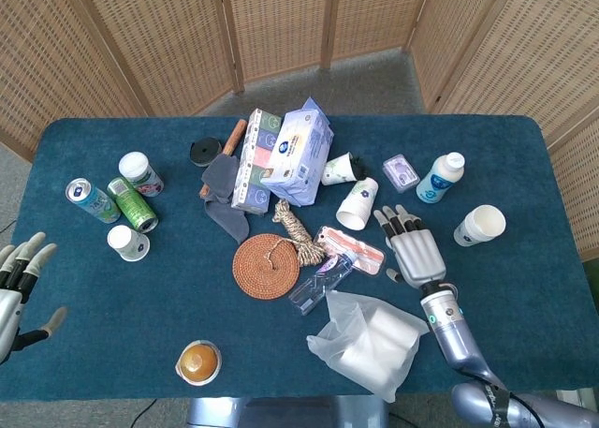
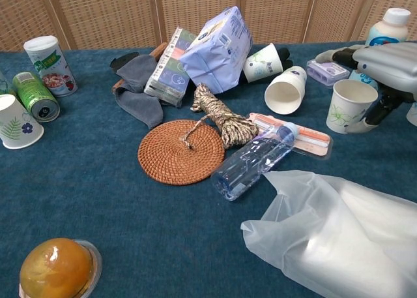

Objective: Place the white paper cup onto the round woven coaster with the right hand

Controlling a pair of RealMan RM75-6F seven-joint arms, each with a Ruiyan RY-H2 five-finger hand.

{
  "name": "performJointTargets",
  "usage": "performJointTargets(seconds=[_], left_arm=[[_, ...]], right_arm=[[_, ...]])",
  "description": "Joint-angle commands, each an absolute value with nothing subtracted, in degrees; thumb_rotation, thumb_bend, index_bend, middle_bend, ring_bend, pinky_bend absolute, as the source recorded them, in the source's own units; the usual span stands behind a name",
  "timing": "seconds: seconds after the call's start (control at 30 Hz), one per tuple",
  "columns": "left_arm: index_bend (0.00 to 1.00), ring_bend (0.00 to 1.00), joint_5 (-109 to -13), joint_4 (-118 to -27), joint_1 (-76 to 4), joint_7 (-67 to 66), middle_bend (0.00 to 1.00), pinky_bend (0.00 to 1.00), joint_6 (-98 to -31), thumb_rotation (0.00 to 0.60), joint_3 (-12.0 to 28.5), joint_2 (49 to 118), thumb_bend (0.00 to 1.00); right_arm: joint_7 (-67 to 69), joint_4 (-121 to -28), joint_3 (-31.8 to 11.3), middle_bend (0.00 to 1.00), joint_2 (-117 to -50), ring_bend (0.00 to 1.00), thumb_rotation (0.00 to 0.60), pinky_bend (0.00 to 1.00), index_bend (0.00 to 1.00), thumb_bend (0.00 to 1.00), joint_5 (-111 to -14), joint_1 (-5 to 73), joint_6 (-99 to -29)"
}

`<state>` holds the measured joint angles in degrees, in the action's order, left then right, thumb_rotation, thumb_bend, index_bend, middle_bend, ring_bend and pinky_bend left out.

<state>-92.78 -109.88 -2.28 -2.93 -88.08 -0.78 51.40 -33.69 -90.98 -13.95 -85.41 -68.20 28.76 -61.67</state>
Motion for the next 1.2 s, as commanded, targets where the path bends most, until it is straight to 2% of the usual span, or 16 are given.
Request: performJointTargets(seconds=[0.03,0.4,0.57,0.77,0.93,1.07,1.2], left_arm=[[0.0,0.0,-92.6,-109.7,-2.2,-3.1,0.0,0.0,-88.3,0.6,-0.6,51.5,0.35],[0.0,0.0,-92.2,-109.4,-2.3,-3.5,0.0,0.0,-88.2,0.6,-0.4,51.8,0.35],[0.0,0.0,-92.3,-109.4,-2.4,-3.8,0.0,0.0,-87.6,0.6,-0.7,51.9,0.35],[0.0,0.0,-92.3,-109.5,-2.4,-4.3,0.0,0.0,-87.2,0.6,-0.8,52.2,0.35],[0.0,0.0,-91.9,-109.5,-2.6,-4.6,0.0,0.0,-86.7,0.6,-0.8,52.4,0.35],[0.0,0.0,-91.9,-109.6,-2.6,-5.0,0.0,0.0,-86.4,0.6,-1.0,52.6,0.35],[0.0,0.0,-91.8,-109.7,-2.6,-5.2,0.0,0.0,-86.3,0.6,-1.0,52.7,0.35]], right_arm=[[-34.2,-88.9,-14.2,0.0,-86.5,0.0,0.6,0.22,0.0,0.17,-67.0,30.1,-60.9],[-33.7,-83.1,-14.0,0.0,-88.0,0.0,0.6,0.22,0.0,0.18,-63.6,32.8,-59.7],[-33.1,-80.7,-13.4,0.0,-88.6,0.0,0.6,0.22,0.0,0.27,-62.5,33.8,-58.8],[-31.6,-77.4,-12.4,0.01,-89.4,0.0,0.6,0.22,0.0,0.33,-62.7,34.4,-58.2],[-28.6,-74.9,-11.8,0.11,-90.1,0.02,0.6,0.22,0.02,0.37,-63.9,34.3,-58.4],[-25.6,-73.2,-11.3,0.18,-90.7,0.08,0.6,0.26,0.11,0.41,-65.8,34.0,-59.5],[-22.6,-71.2,-10.5,0.3,-91.4,0.18,0.6,0.3,0.2,0.45,-68.2,33.6,-61.0]])
